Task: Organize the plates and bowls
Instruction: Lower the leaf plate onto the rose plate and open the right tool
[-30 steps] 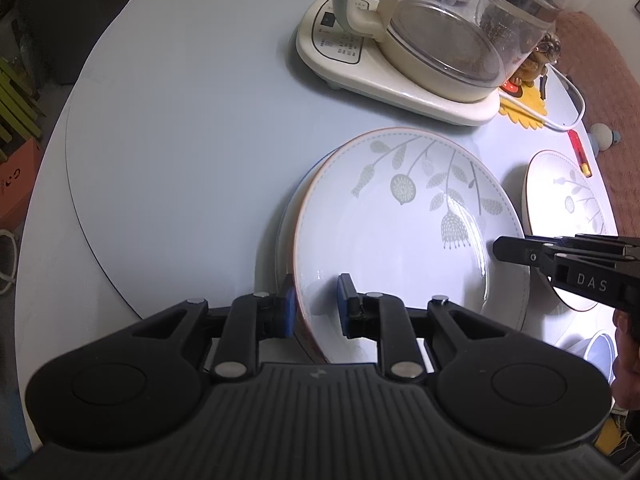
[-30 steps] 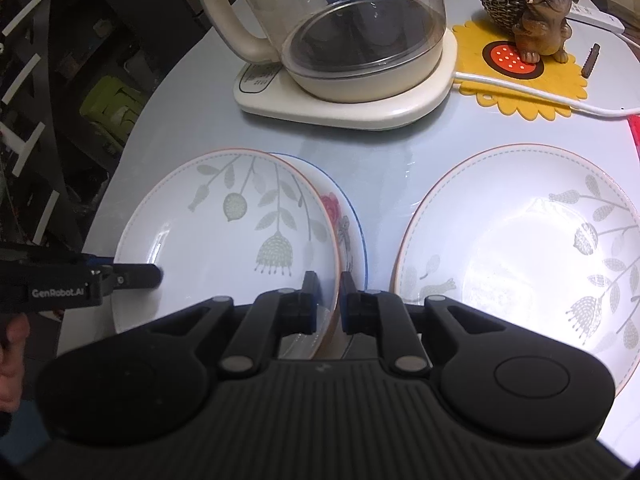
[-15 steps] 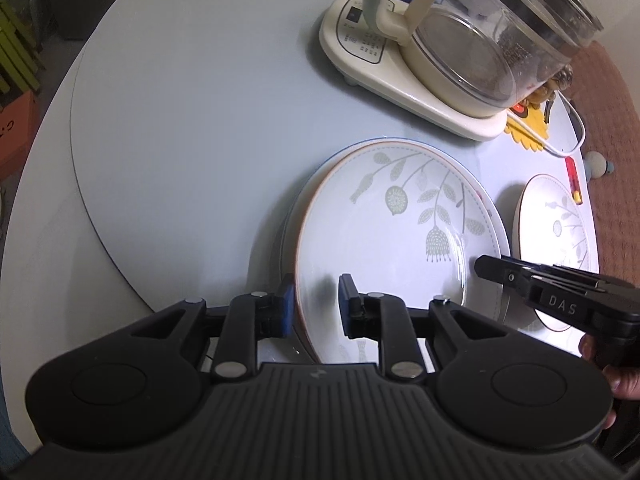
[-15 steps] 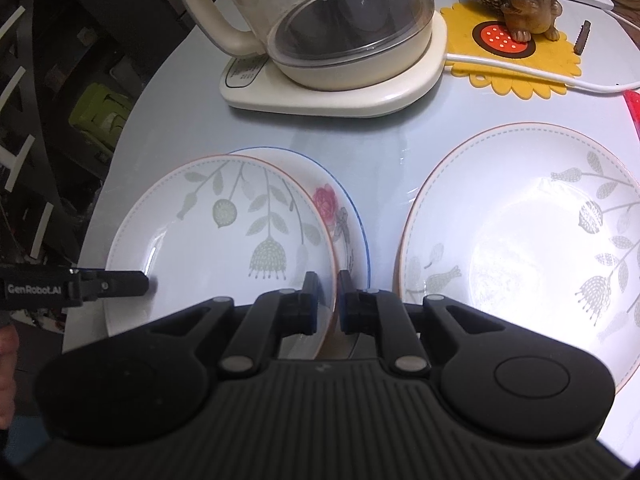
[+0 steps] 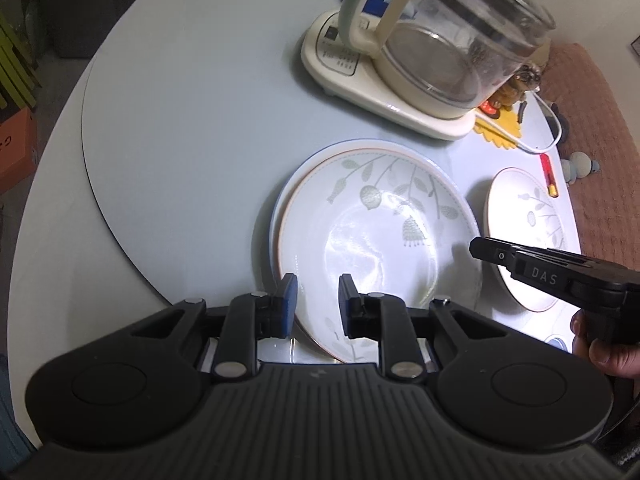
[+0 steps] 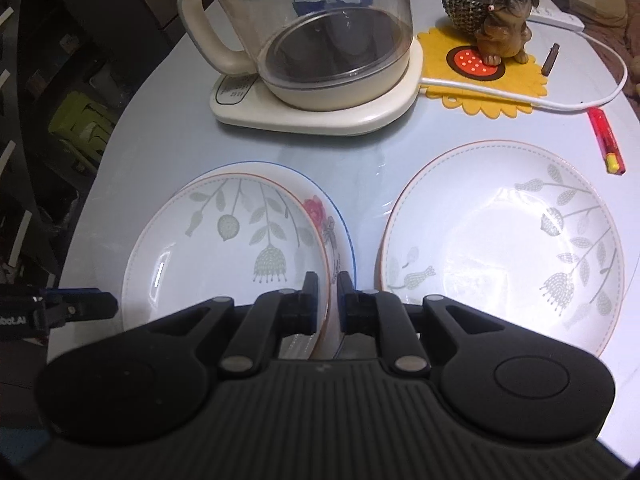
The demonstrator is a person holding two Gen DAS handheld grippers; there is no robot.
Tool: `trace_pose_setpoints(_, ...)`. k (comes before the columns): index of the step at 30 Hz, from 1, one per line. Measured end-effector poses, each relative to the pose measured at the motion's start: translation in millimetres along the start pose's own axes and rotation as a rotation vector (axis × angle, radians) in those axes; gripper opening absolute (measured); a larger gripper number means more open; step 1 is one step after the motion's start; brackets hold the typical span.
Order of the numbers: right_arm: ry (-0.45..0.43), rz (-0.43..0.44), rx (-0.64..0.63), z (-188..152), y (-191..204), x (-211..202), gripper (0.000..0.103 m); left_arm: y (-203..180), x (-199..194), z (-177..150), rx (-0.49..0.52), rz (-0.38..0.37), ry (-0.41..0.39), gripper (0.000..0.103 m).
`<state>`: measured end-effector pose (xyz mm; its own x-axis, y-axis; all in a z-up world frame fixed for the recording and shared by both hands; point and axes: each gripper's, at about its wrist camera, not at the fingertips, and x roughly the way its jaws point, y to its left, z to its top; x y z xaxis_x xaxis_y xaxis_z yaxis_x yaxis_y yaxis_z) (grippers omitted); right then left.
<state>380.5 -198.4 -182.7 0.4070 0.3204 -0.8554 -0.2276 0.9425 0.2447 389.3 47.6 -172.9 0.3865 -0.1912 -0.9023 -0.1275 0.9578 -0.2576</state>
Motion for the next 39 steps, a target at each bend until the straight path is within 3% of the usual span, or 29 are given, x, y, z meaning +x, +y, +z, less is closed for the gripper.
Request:
trace_pose_setpoints(15, -0.169, 0.002, 0.007, -13.9, 21.5, -98.5, 0.013, -16.9, -90.6, -38.9, 0.022, -0.008, -0.170, 0.024)
trace_pose_setpoints(23, -0.266, 0.015, 0.013, -37.6, 40.1, -157.6, 0.013, -22.4, -139.1, -77.0, 0.023, -0.017, -0.253, 0.024)
trace_pose_setpoints(39, -0.344, 0.058, -0.060, -102.3, 62.7, -233.9, 0.013, -43.5, -202.3, -150.6, 0.031, -0.011, -0.357, 0.024)
